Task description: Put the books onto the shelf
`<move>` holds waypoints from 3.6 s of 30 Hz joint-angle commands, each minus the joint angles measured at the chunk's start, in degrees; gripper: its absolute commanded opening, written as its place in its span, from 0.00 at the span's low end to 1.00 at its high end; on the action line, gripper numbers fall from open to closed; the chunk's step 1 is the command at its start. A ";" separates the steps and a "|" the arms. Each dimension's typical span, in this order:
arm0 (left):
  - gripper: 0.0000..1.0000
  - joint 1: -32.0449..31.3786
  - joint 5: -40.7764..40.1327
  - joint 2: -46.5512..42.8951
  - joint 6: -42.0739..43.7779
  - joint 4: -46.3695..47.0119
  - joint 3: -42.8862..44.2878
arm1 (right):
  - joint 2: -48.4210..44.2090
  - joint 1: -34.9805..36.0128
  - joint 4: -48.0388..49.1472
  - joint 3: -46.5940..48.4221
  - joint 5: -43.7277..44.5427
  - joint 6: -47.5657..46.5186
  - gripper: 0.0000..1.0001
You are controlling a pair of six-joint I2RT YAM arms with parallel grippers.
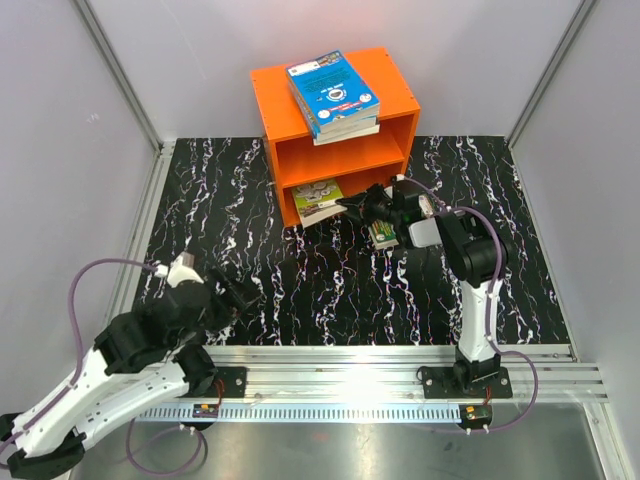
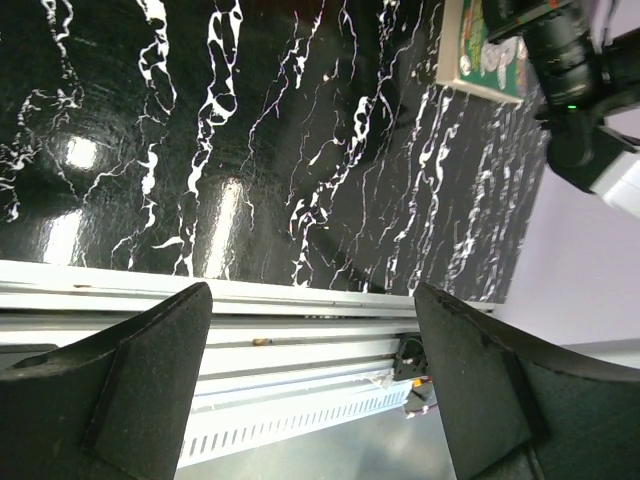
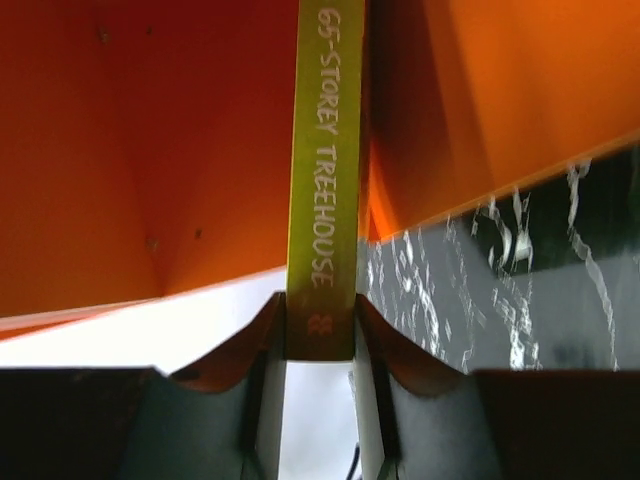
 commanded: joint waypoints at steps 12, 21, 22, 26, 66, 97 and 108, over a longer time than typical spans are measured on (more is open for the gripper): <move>0.83 -0.04 -4.11 -7.81 -5.95 -8.63 0.59 | 10.53 4.50 0.05 14.19 0.26 0.72 0.00; 0.83 -0.04 -4.02 -8.68 -6.04 -9.77 0.24 | 13.96 6.53 -0.57 15.51 -0.53 0.72 0.41; 0.83 -0.04 -4.02 -8.77 -6.04 -9.86 0.33 | 13.79 6.61 -0.74 15.34 -0.53 0.54 0.54; 0.83 -0.04 -4.11 -9.13 -5.87 -9.95 0.15 | 11.95 6.44 -3.20 14.55 -0.53 -1.30 0.88; 0.82 -0.04 0.47 -11.67 -1.38 -1.24 -4.86 | -33.96 -13.86 -61.31 -9.99 25.66 -27.85 1.00; 0.80 -0.04 -0.07 -6.67 -4.20 0.68 -6.09 | -15.39 -19.83 -57.44 9.27 20.83 -28.29 0.97; 0.80 -0.04 -0.06 -4.56 -3.49 2.89 -6.88 | -16.53 -20.37 -54.19 8.49 18.54 -26.45 0.95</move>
